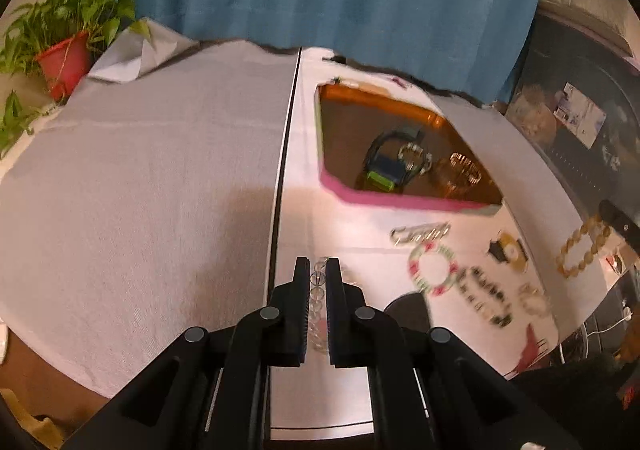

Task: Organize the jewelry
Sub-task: 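Lift and carry the crystal and amber bracelets over the orange tray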

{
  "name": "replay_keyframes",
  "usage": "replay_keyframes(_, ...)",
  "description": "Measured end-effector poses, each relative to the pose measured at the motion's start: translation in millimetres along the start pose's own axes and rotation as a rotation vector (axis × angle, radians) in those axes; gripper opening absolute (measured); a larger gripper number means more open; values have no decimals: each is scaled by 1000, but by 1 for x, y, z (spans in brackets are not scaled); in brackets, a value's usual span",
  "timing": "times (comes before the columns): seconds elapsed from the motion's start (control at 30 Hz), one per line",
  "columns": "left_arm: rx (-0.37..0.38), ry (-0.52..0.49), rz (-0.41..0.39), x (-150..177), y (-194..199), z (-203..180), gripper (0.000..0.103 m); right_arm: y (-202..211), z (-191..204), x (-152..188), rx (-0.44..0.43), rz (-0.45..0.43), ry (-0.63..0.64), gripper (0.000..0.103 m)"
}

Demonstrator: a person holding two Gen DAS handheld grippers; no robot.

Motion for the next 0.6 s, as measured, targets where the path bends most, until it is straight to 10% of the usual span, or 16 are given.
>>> replay_keyframes(0.6,250,-43,-180,-107,48,-105,5,14,24,-63,-95,-87,-62,12)
Point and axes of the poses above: each gripper's, at about its wrist camera, not at the fingertips, and y roughly against the way its jaws point, z to its left, x to its underside, the point moved 6 cm from there along -y, roughly the way its jaws point, and after that the axes turned 9 degrees about -z, right-handed, at the moved point
